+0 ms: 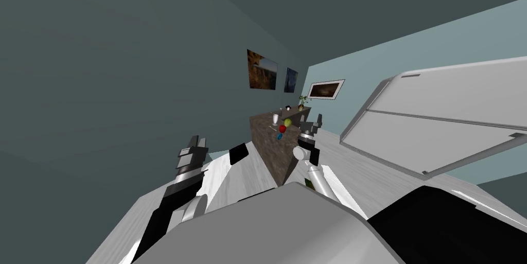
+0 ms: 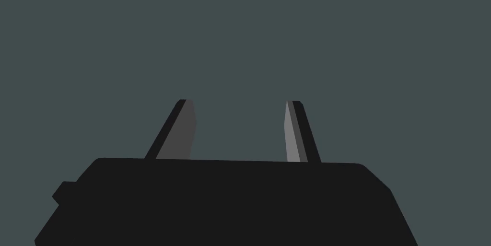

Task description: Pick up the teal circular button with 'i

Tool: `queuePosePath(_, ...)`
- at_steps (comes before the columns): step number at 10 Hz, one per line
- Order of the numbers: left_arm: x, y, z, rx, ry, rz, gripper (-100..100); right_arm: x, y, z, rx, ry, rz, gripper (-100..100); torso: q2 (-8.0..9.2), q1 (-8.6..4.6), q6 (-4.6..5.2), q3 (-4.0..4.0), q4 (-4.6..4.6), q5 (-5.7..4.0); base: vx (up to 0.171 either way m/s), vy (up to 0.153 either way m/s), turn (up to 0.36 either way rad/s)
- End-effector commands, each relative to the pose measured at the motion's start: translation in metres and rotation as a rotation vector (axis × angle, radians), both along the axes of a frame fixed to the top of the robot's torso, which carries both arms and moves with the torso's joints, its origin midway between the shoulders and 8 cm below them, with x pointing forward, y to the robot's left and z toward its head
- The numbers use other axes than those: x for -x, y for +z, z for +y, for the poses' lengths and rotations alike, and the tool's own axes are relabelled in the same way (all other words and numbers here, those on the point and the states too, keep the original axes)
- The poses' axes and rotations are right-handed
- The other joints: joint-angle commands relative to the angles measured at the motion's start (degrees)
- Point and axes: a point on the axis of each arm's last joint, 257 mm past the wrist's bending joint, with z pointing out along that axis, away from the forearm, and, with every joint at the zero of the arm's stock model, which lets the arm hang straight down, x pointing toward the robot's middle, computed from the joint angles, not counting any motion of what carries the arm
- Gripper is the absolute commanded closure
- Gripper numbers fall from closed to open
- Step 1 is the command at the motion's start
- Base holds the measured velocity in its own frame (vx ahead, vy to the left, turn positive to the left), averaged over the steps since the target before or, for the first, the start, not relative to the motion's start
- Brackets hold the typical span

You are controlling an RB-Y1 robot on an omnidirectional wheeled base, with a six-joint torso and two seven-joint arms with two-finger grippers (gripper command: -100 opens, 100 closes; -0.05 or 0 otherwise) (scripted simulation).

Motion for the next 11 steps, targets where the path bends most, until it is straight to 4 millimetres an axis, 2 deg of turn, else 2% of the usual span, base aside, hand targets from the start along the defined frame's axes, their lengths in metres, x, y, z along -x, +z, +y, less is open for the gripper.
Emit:
queuePosePath(1, 0.000, 0.000, 0.000, 0.000, 0.000, 0.000, 0, 0.002, -0.001, -0.013, -0.038, -0.010, -0.022, -100, 0.00, 0.00, 0.00, 0.00, 0.00, 0.00, 0.017, 0.031, 0.055)
queuePosePath(3, 0.000, 0.000, 0.000, 0.000, 0.000, 0.000, 0, 0.002, -0.004, -0.019, -0.073, 0.001, -0.026, -100, 0.02, -0.05, 0.04, 0.01, 0.00, -0.01, 0.009, 0.009, -0.006)
queuePosePath(4, 0.000, 0.000, 0.000, 0.000, 0.000, 0.000, 0, 0.003, 0.001, -0.033, -0.097, -0.034, -0.062, -100, 0.05, -0.10, 0.04, 0.03, 0.01, -0.02, 0.015, 0.028, 0.081)
queuePosePath(6, 0.000, 0.000, 0.000, 0.000, 0.000, 0.000, 0, 0.002, -0.005, -0.042, -0.153, -0.016, -0.068, -100, 0.00, -0.01, 0.03, -0.01, -0.01, 0.00, 0.016, 0.022, 0.024)
queuePosePath(7, 0.000, 0.000, 0.000, 0.000, 0.000, 0.000, 0, 0.003, 0.000, -0.055, -0.169, -0.057, -0.101, -100, 0.02, -0.05, 0.04, 0.01, 0.00, -0.01, 0.020, 0.034, 0.084)
queuePosePath(10, 0.000, 0.000, 0.000, 0.000, 0.000, 0.000, 0, 0.002, -0.009, -0.066, -0.239, -0.034, -0.108, -100, 0.02, -0.05, 0.04, 0.00, 0.00, -0.01, 0.012, 0.014, 0.009)
queuePosePath(11, 0.000, 0.000, 0.000, 0.000, 0.000, 0.000, 0, 0.003, -0.007, -0.080, -0.268, -0.074, -0.139, -100, 0.06, -0.09, 0.04, 0.03, 0.00, -0.02, 0.016, 0.027, 0.084)
